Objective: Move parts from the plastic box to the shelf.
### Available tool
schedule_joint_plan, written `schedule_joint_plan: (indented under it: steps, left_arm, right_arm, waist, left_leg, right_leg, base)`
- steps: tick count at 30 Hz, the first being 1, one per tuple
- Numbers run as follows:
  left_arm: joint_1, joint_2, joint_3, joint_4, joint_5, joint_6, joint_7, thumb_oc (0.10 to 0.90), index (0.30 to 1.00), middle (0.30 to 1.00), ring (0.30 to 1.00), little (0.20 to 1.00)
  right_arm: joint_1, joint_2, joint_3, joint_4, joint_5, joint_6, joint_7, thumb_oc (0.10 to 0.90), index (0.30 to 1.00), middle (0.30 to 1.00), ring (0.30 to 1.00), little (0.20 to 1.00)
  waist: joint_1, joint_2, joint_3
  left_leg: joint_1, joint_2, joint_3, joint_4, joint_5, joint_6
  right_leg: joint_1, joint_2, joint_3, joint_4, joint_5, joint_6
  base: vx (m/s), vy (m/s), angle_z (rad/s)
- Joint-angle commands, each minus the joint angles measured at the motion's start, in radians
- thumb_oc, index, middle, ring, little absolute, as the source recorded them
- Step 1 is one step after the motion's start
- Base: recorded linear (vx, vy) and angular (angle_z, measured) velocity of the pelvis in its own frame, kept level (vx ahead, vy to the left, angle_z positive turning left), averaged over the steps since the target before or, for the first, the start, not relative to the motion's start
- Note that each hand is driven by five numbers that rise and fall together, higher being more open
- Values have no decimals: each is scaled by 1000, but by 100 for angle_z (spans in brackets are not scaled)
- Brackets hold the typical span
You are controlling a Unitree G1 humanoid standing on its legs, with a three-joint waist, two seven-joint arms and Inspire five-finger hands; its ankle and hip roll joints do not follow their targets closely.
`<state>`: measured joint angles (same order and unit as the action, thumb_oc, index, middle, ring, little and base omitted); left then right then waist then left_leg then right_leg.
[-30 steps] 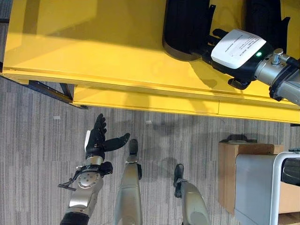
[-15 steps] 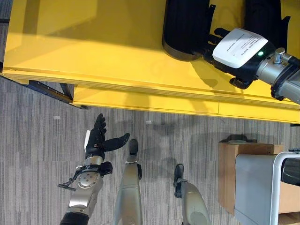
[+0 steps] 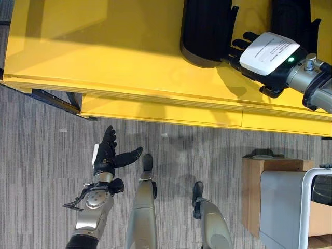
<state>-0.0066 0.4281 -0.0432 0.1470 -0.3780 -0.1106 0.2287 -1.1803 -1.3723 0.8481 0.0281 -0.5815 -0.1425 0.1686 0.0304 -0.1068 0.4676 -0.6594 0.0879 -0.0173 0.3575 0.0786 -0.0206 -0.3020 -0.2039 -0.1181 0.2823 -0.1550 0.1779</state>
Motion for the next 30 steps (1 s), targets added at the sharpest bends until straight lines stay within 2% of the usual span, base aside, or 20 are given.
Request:
schedule_joint_plan:
  steps: [1, 19, 30]
  left_arm:
    - [53, 35, 15, -107, 33, -63, 2, 900, 1000, 1000, 1000, 1000]
    - [49, 41, 20, -110, 34, -63, 6, 900, 1000, 1000, 1000, 1000]
    - [51, 39, 24, -108, 38, -61, 8, 900, 1000, 1000, 1000, 1000]
  right_arm:
    - [-89, -42, -9, 25, -12, 56, -50, 900, 1000, 1000, 1000, 1000]
    - [-123, -39, 24, 41, -24, 66, -40, 900, 1000, 1000, 1000, 1000]
    - [-112, -45, 0, 23, -23, 67, -42, 900, 1000, 1000, 1000, 1000]
  waist:
    - [-1, -8, -94]
    - [-1, -9, -87]
    - [-2, -7, -84]
  left_leg:
    - [10, 127, -13, 90, -124, -98]
    - [5, 127, -15, 95, -124, -98]
    - [1, 126, -15, 102, -129, -96]
  right_leg:
    - [37, -13, -2, 13, -24, -48]
    - [30, -11, 2, 22, -28, -49]
    - [25, -11, 4, 29, -28, -49]
  base:
    - [0, 0, 0]
    - [0, 0, 0]
    - [0, 0, 0]
